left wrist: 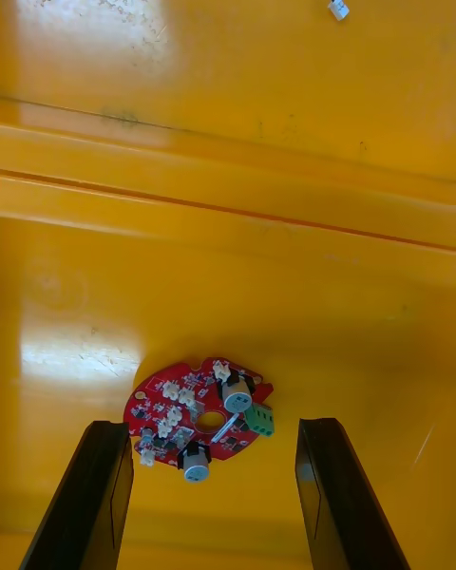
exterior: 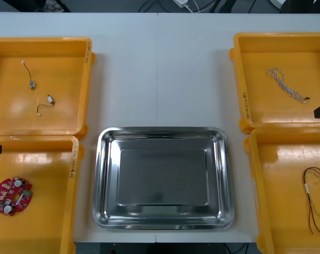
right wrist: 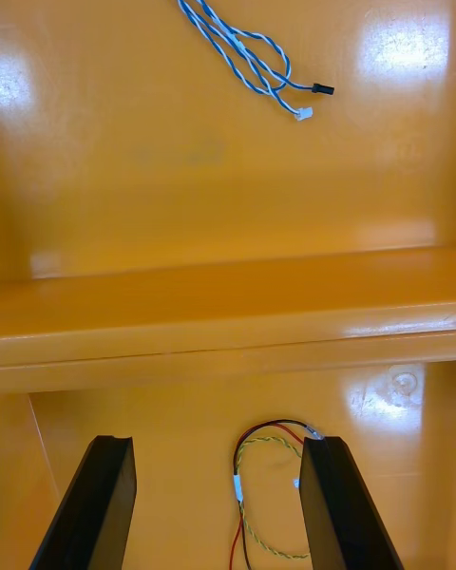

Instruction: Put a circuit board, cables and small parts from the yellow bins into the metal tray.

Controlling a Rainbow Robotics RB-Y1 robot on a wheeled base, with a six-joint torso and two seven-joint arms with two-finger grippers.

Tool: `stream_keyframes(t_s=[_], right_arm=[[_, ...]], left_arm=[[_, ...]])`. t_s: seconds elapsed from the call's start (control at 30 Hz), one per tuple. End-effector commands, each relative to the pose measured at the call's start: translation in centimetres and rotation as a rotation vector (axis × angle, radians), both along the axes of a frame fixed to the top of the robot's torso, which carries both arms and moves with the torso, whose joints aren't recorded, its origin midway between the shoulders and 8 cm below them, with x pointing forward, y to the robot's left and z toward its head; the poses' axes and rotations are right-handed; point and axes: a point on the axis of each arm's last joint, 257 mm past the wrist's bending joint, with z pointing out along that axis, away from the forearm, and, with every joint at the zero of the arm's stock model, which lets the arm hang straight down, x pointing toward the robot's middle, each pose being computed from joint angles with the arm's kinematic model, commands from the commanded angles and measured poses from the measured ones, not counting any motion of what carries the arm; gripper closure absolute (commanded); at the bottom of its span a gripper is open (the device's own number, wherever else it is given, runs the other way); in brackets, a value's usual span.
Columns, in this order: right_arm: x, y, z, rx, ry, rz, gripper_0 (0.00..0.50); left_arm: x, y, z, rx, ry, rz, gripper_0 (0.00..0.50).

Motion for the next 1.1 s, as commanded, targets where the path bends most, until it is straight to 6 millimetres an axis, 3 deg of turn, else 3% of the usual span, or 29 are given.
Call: stream_keyframes(t_s=[0.03,1.1], right_arm=[[-0.53,-1.14,0.34,-0.030,0.011,-0.029,0.000],[-0.53,-1.14,0.34,-0.030,0.011,-0.029,0.000]], left_arm=[[0.78,-0.20,1.62,0.062,-0.038,-0.088,0.000],[0.78,-0.20,1.62,0.062,-0.038,-0.088,0.000]])
